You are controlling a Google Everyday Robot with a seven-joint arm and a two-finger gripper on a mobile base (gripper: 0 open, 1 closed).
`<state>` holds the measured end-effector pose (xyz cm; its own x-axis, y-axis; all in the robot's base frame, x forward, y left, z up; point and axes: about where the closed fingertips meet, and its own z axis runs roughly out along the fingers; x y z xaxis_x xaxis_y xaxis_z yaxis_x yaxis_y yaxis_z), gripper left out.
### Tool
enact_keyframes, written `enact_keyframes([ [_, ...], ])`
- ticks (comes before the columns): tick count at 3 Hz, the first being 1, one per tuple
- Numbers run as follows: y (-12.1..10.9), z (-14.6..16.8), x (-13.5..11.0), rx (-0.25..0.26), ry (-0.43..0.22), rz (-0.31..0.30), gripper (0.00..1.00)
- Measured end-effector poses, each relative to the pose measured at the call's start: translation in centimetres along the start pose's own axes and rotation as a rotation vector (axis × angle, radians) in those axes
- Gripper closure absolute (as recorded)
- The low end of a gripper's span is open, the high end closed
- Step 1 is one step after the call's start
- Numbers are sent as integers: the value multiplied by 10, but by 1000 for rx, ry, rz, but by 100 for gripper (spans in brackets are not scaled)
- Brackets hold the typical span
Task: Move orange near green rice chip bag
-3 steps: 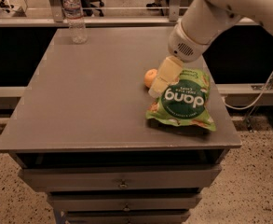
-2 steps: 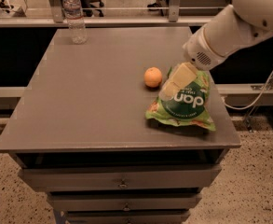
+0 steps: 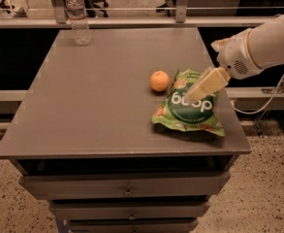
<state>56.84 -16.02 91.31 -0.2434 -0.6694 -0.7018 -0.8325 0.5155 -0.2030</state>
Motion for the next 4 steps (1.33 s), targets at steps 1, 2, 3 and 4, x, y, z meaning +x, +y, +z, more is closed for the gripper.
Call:
enact_keyframes([
  [1,-10,17,-10,2,-48,-32,0],
  [2,-40,28,-35,36,-111,-109,0],
  [3,-79,25,-75,109,-185,-212,0],
  [4,-117,-2,-106,219,-241,-287,0],
])
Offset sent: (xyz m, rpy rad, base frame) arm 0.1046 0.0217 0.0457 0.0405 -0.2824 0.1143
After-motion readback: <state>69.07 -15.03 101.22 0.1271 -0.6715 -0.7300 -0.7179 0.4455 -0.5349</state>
